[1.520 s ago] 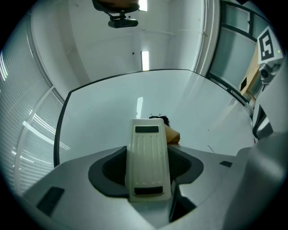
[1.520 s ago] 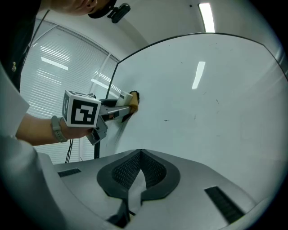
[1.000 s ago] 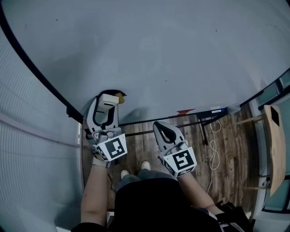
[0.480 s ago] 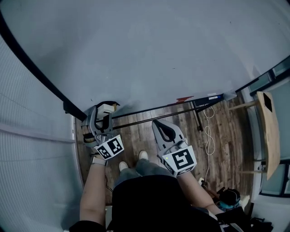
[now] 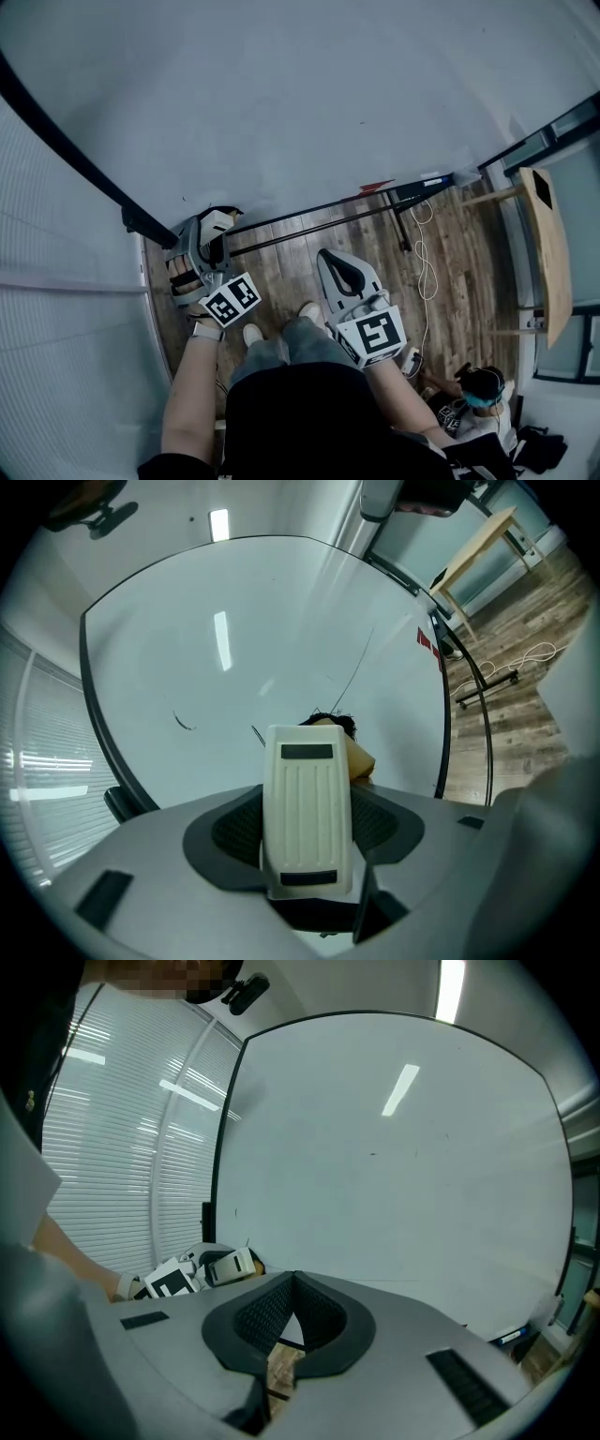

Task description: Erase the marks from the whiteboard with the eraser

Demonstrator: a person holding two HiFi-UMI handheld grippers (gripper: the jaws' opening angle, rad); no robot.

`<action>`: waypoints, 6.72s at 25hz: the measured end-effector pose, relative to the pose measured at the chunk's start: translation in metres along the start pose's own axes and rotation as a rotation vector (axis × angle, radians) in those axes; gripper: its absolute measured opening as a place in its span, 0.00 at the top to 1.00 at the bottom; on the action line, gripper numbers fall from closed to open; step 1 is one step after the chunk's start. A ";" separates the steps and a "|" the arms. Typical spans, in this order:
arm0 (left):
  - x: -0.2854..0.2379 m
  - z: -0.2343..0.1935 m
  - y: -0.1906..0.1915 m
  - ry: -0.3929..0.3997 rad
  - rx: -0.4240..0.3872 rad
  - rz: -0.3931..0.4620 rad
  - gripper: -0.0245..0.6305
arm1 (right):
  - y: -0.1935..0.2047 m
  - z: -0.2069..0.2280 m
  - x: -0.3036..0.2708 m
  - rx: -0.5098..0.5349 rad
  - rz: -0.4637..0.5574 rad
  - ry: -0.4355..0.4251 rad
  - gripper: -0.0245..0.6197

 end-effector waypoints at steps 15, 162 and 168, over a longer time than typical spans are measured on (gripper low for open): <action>-0.002 -0.012 -0.036 -0.093 -0.059 -0.097 0.56 | 0.016 0.062 0.006 0.003 0.025 -0.067 0.92; 0.179 -0.025 -0.113 0.159 0.965 0.104 0.56 | -0.002 0.018 0.026 0.043 0.189 -0.517 0.92; 0.171 -0.020 -0.111 0.158 0.965 0.068 0.56 | 0.001 0.024 0.027 0.035 0.184 -0.499 0.92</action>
Point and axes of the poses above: the fingertips, and each gripper's own axes: x backward along the fingers, z to its right, y out of its underside, the point moved 8 cm from there along x, backward along the fingers, and after that the axes turned 12 degrees about x, right-handed, at the moved point
